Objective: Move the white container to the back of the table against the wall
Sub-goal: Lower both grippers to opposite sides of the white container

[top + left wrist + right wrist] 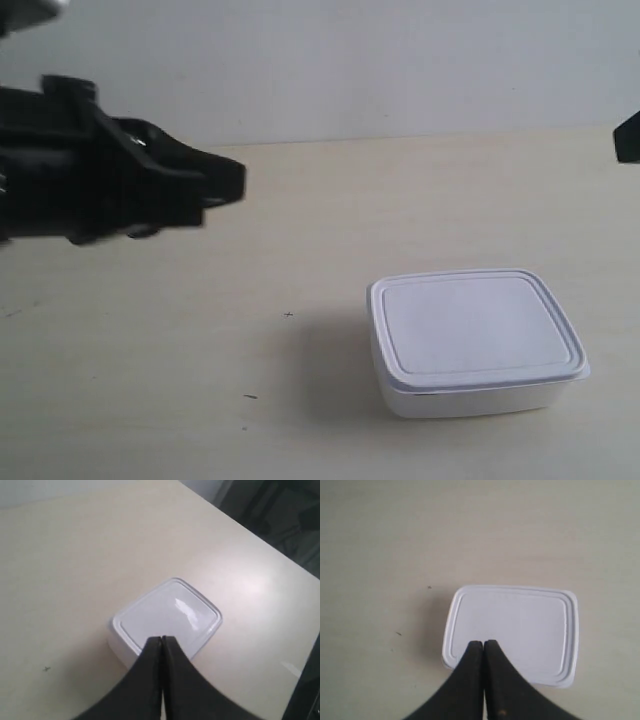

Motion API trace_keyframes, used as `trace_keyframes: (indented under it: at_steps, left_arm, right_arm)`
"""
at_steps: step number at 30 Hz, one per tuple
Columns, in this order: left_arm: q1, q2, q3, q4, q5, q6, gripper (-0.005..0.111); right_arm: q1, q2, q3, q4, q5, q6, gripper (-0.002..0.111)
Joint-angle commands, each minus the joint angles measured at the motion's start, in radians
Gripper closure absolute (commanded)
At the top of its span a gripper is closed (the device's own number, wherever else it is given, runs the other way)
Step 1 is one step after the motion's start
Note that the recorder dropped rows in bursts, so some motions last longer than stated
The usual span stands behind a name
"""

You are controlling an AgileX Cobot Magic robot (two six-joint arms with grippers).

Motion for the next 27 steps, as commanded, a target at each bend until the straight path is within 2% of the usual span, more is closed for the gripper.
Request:
trace_keyframes:
  at_steps: [1, 7, 12, 21, 27]
  left_arm:
    - [-0.140, 0.125, -0.005, 0.068, -0.106, -0.082, 0.107]
    - [-0.209, 0.264, -0.005, 0.068, -0.181, -0.111, 0.107]
    - [-0.267, 0.288, 0.042, 0.064, -0.249, -0.138, 0.107]
    - [-0.412, 0.340, 0.130, 0.022, -0.373, -0.213, 0.107]
    - [-0.450, 0.475, 0.121, -0.018, -0.477, -0.213, 0.107]
  right_arm:
    - [0.084, 0.048, 0.002, -0.086, 0.031, 0.030, 0.108]
    - [0.172, 0.053, 0.089, -0.164, 0.022, 0.087, 0.108]
    - [0.217, 0.053, 0.232, -0.162, -0.038, 0.087, 0.108]
    - [0.217, 0.053, 0.439, -0.110, -0.128, 0.103, 0.108]
    - [0.217, 0.053, 0.495, -0.108, -0.184, 0.114, 0.108]
